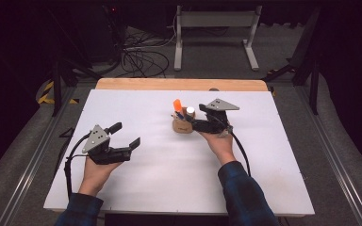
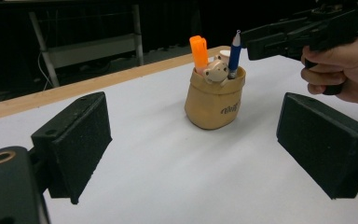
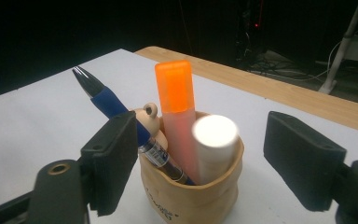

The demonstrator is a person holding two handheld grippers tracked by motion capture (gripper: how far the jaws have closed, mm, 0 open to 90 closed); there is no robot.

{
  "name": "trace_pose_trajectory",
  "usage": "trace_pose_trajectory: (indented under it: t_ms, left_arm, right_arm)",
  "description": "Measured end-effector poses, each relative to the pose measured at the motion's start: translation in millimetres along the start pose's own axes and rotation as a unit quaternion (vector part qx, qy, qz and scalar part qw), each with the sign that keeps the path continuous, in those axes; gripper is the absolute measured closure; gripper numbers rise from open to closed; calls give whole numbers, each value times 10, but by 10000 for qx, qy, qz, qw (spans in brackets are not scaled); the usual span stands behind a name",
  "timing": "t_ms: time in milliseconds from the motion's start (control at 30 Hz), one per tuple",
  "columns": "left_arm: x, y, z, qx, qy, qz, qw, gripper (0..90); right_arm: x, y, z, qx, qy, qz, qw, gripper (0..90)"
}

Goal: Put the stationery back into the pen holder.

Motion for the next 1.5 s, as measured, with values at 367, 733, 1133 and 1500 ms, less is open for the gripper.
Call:
trace_pose_trajectory:
  t_ms: [367, 733, 1133, 1500]
  left_arm:
    - [-12, 13, -6, 39, 16, -10, 10000, 105]
    - [32, -6, -55, -19, -69, -98, 9999, 101]
    - [26, 35, -29, 92, -57, -96, 9999, 87]
    - [20, 30, -13, 85, -52, -85, 9999, 66]
  right_arm:
    - [-15, -33, 8, -45, 33, 6, 10000, 191]
    - [-80, -11, 90, 49, 147, 21, 9999, 107]
    - [-109, -44, 237, 63, 274, -36, 9996, 25]
    - [-84, -78, 371, 110, 307, -124, 9994, 1]
Point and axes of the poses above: each handheld gripper's, and its own axes: z roughly backward along the jaws, y roughly out of its top, x roughly to its right, the point moved 9 cm from there along -z, roughly forward along the jaws, and after that the axes turned 6 degrees about x, right-handed, at the moved point
